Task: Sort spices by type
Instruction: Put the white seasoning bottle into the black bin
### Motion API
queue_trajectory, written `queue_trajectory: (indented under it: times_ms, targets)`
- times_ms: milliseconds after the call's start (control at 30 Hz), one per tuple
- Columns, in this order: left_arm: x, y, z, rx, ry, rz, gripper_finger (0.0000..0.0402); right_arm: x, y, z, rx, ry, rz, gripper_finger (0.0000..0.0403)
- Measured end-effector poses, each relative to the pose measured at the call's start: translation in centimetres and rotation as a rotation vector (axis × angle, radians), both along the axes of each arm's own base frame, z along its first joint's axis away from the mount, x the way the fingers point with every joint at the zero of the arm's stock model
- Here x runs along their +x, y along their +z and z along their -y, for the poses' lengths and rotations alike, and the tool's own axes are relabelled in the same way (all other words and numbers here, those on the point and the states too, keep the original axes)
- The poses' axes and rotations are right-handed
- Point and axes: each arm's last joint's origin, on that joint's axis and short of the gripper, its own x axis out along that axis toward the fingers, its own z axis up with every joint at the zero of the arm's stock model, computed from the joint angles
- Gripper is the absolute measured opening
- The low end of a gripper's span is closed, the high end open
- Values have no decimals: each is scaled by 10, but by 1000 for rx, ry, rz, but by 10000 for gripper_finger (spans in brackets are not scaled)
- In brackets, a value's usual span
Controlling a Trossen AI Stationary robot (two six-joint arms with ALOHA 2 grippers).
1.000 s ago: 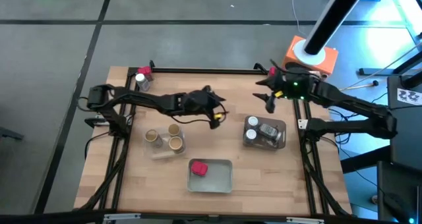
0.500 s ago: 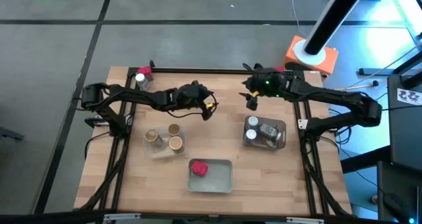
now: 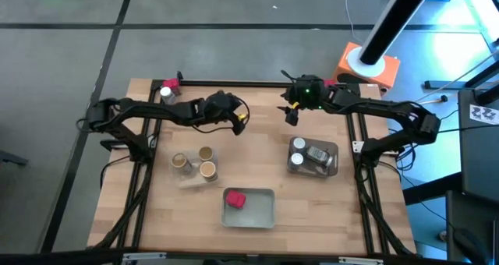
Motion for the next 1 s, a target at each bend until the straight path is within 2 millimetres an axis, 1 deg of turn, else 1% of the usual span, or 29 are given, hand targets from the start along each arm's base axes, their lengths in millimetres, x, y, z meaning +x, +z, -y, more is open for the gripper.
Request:
queue_trajectory:
  times_ms: [133, 267, 400, 633, 800, 900, 1000]
  targets:
    - [-15, 8, -6, 27, 80, -60, 265, 2, 0, 0, -4, 3, 11, 239]
    - [-34, 14, -19, 56, 200, -135, 265, 2, -1, 0, 6, -4, 13, 239]
    - [-49, 10, -36, 47, 293, -218, 265, 2, -1, 0, 21, -17, 19, 239]
    - [-71, 8, -66, 33, 406, -295, 265, 2, 0, 0, 37, -32, 32, 239]
    - [-86, 18, -86, 41, 530, -350, 265, 3, 0, 1, 50, -45, 44, 239]
    - [-97, 23, -95, 57, 622, -422, 265, 3, 0, 1, 53, -47, 45, 239]
    - [-106, 33, -100, 57, 680, -485, 265, 2, 0, 0, 59, -45, 37, 239]
